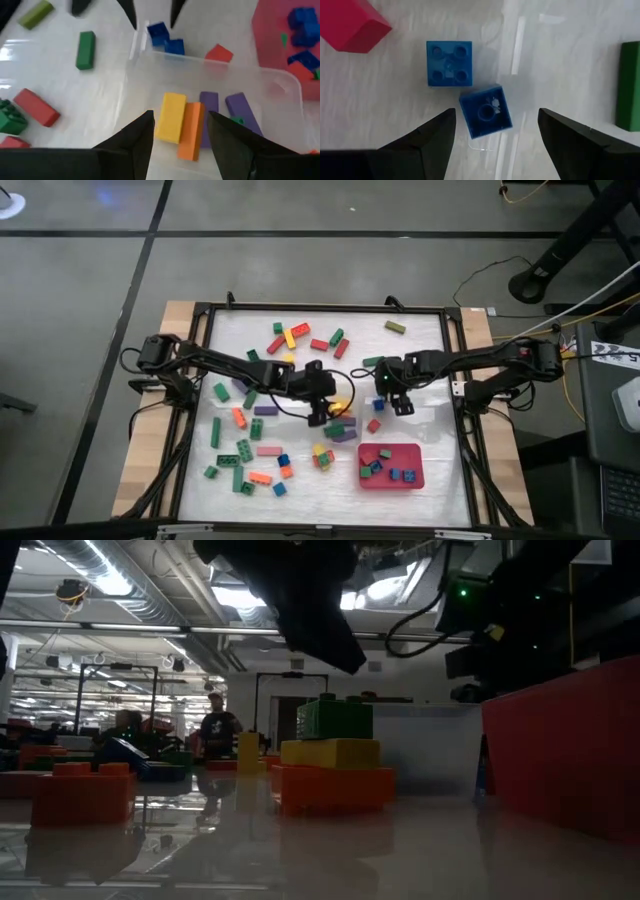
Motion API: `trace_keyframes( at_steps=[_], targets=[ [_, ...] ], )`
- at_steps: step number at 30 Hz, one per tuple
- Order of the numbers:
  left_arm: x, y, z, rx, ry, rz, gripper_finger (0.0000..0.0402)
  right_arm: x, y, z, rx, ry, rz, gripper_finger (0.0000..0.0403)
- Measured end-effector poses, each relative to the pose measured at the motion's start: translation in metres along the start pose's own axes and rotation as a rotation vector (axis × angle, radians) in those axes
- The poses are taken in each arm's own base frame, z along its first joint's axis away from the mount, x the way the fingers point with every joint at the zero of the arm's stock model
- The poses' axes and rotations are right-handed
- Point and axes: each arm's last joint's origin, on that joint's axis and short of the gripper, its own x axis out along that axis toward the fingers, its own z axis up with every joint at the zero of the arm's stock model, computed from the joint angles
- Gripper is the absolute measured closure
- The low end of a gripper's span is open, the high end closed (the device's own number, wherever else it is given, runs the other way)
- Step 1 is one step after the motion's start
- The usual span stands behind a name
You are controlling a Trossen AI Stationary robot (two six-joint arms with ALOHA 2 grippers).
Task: Sort blocks by size
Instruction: Put the blue square game piece into the red bin
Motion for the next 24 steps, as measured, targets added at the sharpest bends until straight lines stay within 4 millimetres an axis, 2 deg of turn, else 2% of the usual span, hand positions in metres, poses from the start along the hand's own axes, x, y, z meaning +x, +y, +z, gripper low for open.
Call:
trace_keyframes(
  at_steps=[12,15,21,24],
  targets=[
    [-0.033,0.010,0.016,-0.037,-0.097,0.003,0.0234,0.028,0.000,-0.001,0.003,0.085,0.038,0.0132],
    [-0.039,0.012,0.017,-0.071,-0.101,0.001,0.0234,0.031,0.000,0.000,0.004,0.096,0.048,0.0164],
    [-0.047,0.021,0.014,-0.131,-0.050,0.024,0.0234,0.028,-0.001,0.002,0.009,0.102,0.036,0.0266],
    [-0.046,0.026,0.010,-0.161,-0.012,0.040,0.0234,0.021,-0.003,0.005,0.013,0.135,-0.007,0.0269]
  ],
)
